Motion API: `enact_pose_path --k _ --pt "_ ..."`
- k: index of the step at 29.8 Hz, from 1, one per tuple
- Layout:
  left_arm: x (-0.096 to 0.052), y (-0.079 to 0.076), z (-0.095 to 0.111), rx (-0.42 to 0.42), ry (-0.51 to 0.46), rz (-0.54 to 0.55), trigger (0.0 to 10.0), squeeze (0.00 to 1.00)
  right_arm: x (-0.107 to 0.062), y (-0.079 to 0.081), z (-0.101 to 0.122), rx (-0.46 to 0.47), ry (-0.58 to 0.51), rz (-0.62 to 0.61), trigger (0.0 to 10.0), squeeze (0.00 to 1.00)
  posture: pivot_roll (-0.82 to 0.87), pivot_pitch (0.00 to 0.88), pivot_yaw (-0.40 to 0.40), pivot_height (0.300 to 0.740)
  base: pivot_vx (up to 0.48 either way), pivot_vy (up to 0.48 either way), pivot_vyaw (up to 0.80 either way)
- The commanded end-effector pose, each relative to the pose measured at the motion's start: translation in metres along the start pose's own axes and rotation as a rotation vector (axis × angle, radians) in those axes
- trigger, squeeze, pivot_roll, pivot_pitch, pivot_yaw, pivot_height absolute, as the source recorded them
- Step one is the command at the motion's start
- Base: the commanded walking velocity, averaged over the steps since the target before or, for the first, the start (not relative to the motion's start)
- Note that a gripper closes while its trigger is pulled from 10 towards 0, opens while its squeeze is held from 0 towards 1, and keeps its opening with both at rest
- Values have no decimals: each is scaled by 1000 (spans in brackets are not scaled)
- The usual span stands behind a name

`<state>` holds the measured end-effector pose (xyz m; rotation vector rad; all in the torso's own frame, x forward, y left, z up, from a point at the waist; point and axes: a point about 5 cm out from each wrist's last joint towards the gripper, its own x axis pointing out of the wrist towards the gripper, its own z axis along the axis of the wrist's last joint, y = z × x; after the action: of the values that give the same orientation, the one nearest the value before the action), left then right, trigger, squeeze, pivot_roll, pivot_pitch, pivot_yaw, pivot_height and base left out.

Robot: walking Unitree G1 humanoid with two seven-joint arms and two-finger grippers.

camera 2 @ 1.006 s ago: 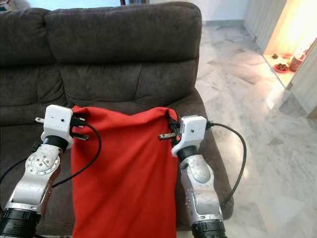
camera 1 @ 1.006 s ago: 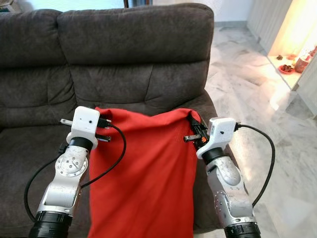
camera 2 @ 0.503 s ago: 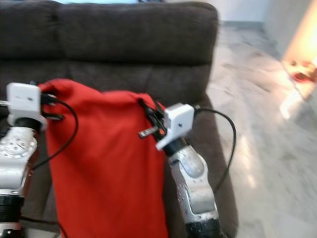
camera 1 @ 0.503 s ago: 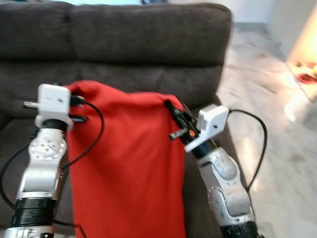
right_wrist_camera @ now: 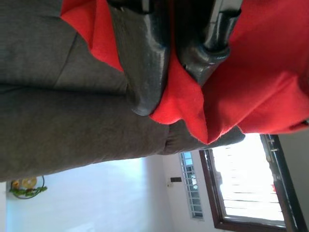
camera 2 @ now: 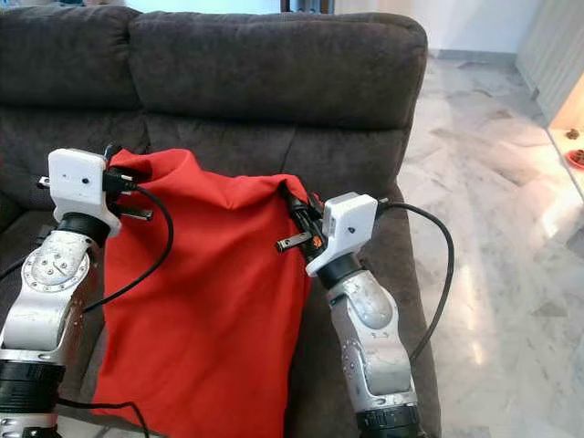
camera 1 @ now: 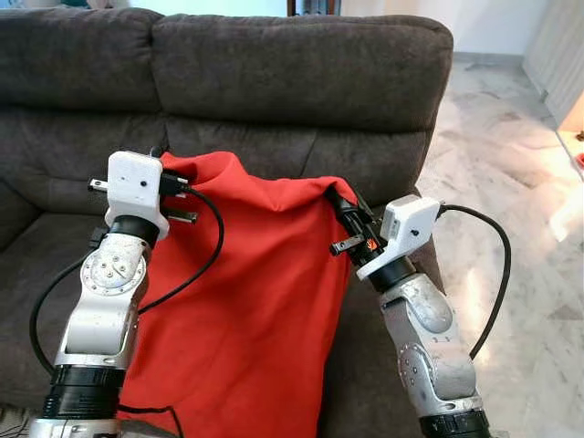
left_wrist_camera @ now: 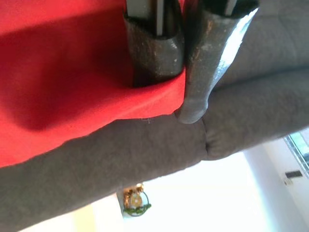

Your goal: Move the pillow to the sofa from floor

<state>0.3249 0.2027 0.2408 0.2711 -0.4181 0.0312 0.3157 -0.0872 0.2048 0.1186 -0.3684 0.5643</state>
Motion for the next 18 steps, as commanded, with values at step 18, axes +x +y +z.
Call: enact_pose_path --k 18 --pt "28 25 20 39 -74 45 10000 0 82 -30 73 -208 -215 -89 10000 0 46 132 73 740 0 0 0"
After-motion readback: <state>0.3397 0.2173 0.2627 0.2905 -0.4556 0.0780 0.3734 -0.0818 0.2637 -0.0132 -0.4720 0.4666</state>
